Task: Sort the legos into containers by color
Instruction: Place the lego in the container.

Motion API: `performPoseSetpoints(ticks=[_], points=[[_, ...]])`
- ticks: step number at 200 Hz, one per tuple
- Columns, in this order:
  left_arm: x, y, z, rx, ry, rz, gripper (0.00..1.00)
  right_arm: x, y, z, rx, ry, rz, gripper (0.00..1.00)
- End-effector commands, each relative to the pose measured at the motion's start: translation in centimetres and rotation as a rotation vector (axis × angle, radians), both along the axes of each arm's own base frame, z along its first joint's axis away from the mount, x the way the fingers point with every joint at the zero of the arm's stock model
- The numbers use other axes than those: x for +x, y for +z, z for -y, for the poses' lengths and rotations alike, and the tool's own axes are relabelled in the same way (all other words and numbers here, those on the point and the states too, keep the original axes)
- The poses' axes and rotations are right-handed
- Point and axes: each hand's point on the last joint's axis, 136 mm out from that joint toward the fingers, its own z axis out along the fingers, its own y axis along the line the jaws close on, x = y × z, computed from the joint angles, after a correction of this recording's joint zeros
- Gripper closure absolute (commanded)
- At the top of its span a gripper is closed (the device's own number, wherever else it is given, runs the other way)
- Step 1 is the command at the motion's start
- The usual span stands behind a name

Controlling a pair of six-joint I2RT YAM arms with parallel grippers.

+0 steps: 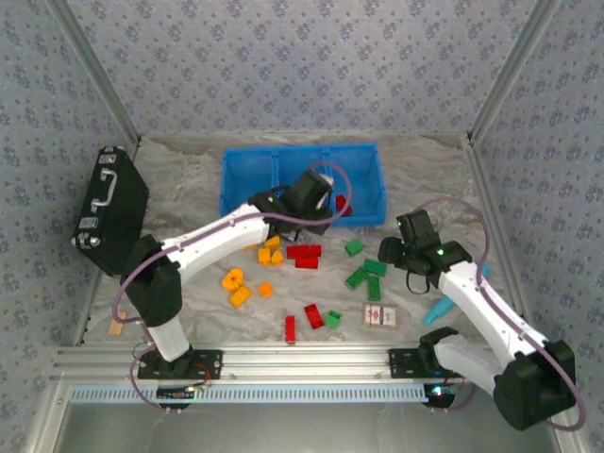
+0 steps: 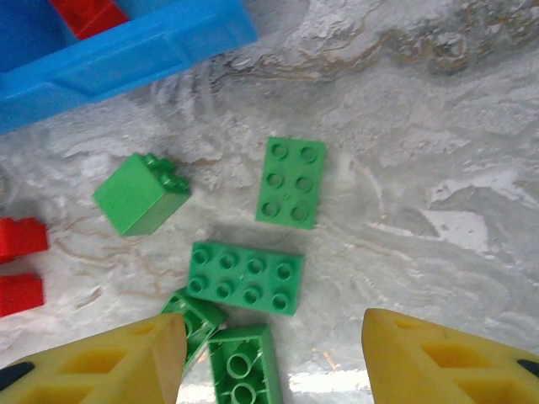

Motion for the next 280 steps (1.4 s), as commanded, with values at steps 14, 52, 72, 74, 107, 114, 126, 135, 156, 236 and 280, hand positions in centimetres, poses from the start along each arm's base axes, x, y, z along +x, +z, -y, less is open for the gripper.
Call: performPoseSetpoints(ticks=[14,52,72,74,107,114,126,135,156,236,280], points=[[3.6,0.9,4.8,-0.019,-0.083,0.061,0.75,-3.3,-1.3,-0.9,0.037,-0.021,-0.043,0.42],[7.6,-0.1,8.1,-0.025,-0.078,0.068,0.74,-5.9,-3.3,-1.4,-0.015,-0.020,-0.107,0.41],[9.2,-1.7,8.7,-0.024,-0.069,0.054,0.74,-6.4,-4.5,-1.6,-0.011,-0.027,-0.122,0.41],[9.3,-1.8,8.8,-0.023,-0.068,0.054,0.74,-6.4,-4.6,-1.7,-0.011,-0.028,-0.123,0.41],[10.3,-4.3,9.5,0.008,-0.079,0.022,0.73,-6.9,-6.2,-1.8,-0.015,-0.037,-0.162,0.42],[10.3,-5.1,9.8,0.009,-0.085,0.005,0.72,-7.0,-6.5,-1.8,-0.020,-0.042,-0.176,0.42],[10.0,-6.6,10.2,0.014,-0.095,-0.028,0.71,-7.1,-7.0,-1.8,-0.027,-0.043,-0.192,0.42],[9.9,-7.5,10.2,0.018,-0.094,-0.048,0.71,-7.0,-7.2,-2.0,-0.022,-0.039,-0.197,0.41],[9.6,-8.7,10.3,0.023,-0.094,-0.072,0.71,-6.8,-7.5,-2.3,-0.017,-0.039,-0.194,0.42],[8.1,-11.1,10.7,0.048,-0.117,-0.125,0.50,-5.5,-7.7,-4.1,-0.018,0.048,-0.175,0.42],[7.8,-8.7,11.0,0.014,-0.131,-0.100,0.45,-5.4,-8.7,-4.0,-0.055,0.058,-0.201,0.43]])
